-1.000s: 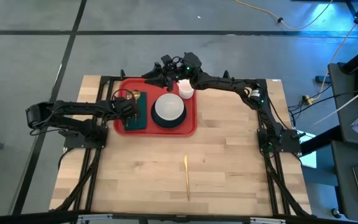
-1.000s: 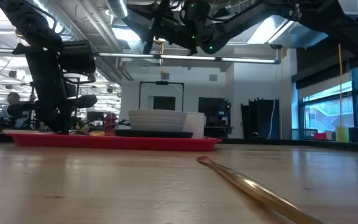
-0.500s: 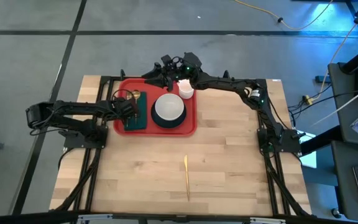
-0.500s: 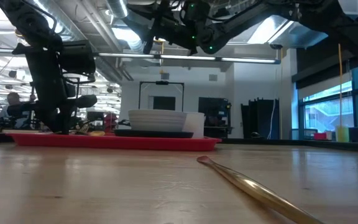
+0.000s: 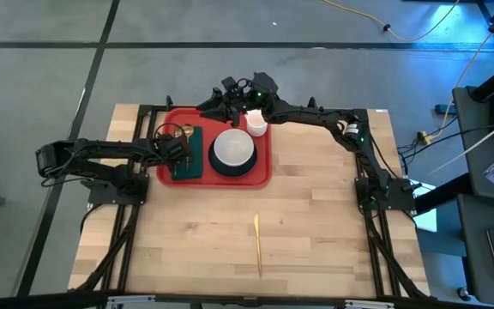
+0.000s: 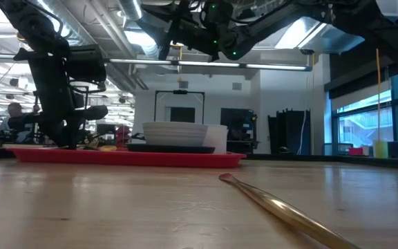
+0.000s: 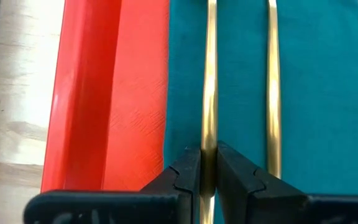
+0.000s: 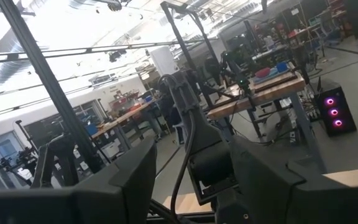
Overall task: Set up tray
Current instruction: Put the gold fork on the green napkin to the left of the gold spoon, then put the gold knife on the green napkin to the right of the gold spoon
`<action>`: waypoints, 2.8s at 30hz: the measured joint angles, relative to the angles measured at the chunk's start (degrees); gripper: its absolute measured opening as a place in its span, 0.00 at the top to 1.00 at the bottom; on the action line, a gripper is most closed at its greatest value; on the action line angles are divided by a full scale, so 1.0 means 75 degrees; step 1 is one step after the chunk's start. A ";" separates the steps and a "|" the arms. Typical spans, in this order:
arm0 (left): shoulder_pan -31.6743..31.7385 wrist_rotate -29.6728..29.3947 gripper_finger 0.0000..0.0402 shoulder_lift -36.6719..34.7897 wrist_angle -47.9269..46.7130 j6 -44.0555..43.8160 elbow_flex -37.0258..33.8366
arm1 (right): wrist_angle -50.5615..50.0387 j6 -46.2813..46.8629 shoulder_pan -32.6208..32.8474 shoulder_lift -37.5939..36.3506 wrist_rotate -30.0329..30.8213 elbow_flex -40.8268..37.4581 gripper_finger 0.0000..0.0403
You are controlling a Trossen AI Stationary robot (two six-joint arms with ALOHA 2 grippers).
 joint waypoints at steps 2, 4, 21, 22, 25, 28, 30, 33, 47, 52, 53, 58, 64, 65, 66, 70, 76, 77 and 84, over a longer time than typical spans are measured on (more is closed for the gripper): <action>0.0000 -0.0001 0.91 0.0000 0.0003 0.0000 0.0000 | -0.0006 -0.0006 0.0003 0.0000 -0.0043 0.0000 0.49; 0.0000 -0.0003 0.91 0.0000 0.0003 0.0002 0.0000 | -0.0008 -0.0016 0.0003 0.0000 -0.0043 0.0000 0.49; 0.0000 0.0146 0.84 0.0000 0.0017 -0.0134 0.0000 | -0.0009 -0.0022 0.0003 0.0000 -0.0043 0.0000 0.49; 0.0000 0.0146 0.83 0.0000 0.0017 -0.0152 0.0000 | -0.0009 -0.0020 0.0003 0.0000 -0.0049 0.0000 0.49; 0.0000 0.0152 0.78 0.0000 0.0020 -0.0174 0.0000 | -0.0009 -0.0023 0.0004 0.0000 -0.0098 0.0000 0.49; -0.0002 0.0129 0.74 0.0000 0.0019 -0.0240 0.0002 | -0.0009 -0.0023 0.0006 0.0000 -0.0101 0.0000 0.49; -0.0003 -0.0003 0.72 0.0000 0.0012 -0.0411 0.0003 | -0.0009 -0.0023 0.0006 0.0000 -0.0108 0.0000 0.49; -0.0003 -0.0133 0.71 0.0000 0.0012 -0.0462 0.0001 | -0.0009 -0.0021 0.0006 0.0000 -0.0228 0.0000 0.49; -0.0003 -0.0930 0.72 -0.0160 -0.0637 0.0332 0.1192 | -0.0006 -0.0035 -0.0012 -0.0008 -0.0625 -0.0003 0.49; -0.0003 -0.1440 0.72 -0.0552 -0.1268 0.1384 0.2089 | -0.0004 -0.0064 -0.0023 -0.0069 -0.1232 -0.0003 0.49; 0.0000 -0.1480 0.72 -0.0657 -0.1333 0.1680 0.2254 | 0.0011 -0.0096 -0.0023 -0.0082 -0.1423 0.0000 0.49; -0.0003 -0.1515 0.72 -0.1258 -0.1376 0.2743 0.2768 | -0.0840 -0.0329 0.0003 -0.0297 -0.1882 0.0003 0.49; -0.0003 -0.1482 0.72 -0.1871 -0.1382 0.3251 0.2853 | -0.5874 -0.3162 0.0197 -0.0831 0.0164 0.0009 0.49; -0.0003 -0.1463 0.72 -0.1940 -0.1393 0.3359 0.2853 | -0.6810 -0.3923 0.0303 -0.0970 0.1047 0.0009 0.49; -0.0003 -0.1466 0.72 -0.1993 -0.1376 0.3481 0.2853 | -0.7660 -0.4543 0.0438 -0.1129 0.2046 0.0009 0.49; -0.0003 -0.1585 0.72 -0.2052 -0.1386 0.3888 0.2853 | -0.9802 -0.4708 0.0963 -0.1578 0.5047 0.0012 0.49; -0.0003 -0.1667 0.72 -0.2052 -0.1378 0.4543 0.2853 | -1.1450 -0.2142 0.1283 -0.1722 0.4696 0.0012 0.49; -0.0003 -0.1648 0.72 -0.2052 -0.1378 0.4662 0.2853 | -1.1630 -0.1874 0.1398 -0.1719 0.4580 0.0008 0.49; -0.0003 -0.1627 0.72 -0.2052 -0.1378 0.5019 0.2853 | -1.2495 -0.0668 0.2587 -0.1709 0.5483 -0.0173 0.49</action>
